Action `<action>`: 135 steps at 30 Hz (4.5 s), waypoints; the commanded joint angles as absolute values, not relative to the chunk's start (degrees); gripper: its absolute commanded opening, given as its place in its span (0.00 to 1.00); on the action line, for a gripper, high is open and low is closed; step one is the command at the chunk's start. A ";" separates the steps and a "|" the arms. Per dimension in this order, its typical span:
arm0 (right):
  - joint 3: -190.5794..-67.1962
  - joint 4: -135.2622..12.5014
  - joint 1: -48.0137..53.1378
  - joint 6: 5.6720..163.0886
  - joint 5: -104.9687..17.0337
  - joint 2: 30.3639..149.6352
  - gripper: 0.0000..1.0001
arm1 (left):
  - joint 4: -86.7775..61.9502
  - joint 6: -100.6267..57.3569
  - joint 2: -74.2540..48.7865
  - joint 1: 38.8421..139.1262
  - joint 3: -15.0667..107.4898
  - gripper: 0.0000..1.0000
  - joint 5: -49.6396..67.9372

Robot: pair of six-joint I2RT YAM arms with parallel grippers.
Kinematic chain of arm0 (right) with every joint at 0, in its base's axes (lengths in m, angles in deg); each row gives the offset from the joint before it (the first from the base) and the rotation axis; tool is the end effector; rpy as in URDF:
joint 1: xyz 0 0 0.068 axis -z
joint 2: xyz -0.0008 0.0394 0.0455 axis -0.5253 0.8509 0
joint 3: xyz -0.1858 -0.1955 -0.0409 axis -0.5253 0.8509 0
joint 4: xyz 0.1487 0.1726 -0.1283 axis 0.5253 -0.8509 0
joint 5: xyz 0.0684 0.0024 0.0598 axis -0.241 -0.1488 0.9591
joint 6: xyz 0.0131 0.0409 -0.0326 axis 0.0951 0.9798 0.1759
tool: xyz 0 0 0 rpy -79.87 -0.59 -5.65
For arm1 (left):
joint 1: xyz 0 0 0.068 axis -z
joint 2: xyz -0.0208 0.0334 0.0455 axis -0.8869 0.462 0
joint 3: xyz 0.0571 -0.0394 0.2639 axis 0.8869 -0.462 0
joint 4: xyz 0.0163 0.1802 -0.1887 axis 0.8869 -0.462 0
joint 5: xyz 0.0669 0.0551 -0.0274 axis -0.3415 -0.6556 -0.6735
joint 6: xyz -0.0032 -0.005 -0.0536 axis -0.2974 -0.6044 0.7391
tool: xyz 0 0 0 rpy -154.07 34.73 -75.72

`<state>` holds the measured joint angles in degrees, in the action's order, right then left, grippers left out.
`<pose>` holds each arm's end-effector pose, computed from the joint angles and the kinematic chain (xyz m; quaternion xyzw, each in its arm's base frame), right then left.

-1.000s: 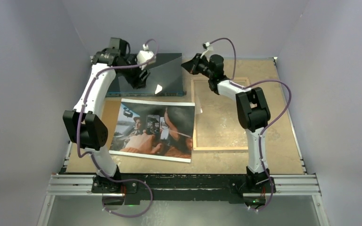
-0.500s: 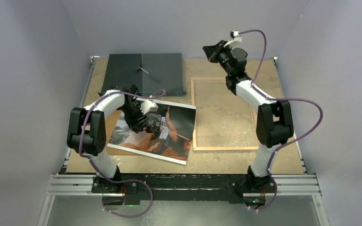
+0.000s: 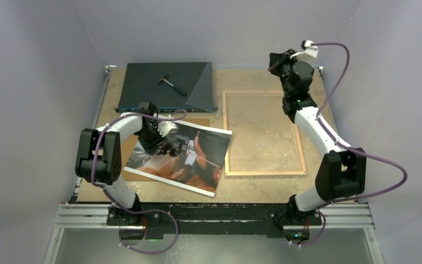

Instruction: Put the photo into the frame

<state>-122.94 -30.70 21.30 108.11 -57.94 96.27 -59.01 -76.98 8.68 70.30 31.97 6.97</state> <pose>0.3610 0.0623 0.3836 0.1518 0.6083 0.2397 0.7412 0.2891 -0.0436 0.1598 0.4365 0.8963 -0.0326 0.0712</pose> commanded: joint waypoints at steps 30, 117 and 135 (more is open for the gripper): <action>-103.06 -37.85 24.65 116.81 -73.59 76.43 0.00 | -72.24 -61.58 2.04 56.94 54.52 0.51 23.95; -82.23 -58.22 18.96 112.67 -43.83 70.53 0.93 | -20.60 -5.66 19.60 72.25 43.84 0.00 27.45; -119.13 -52.37 26.67 92.98 -18.31 109.19 0.95 | -26.40 -14.53 20.58 72.08 49.35 0.00 26.28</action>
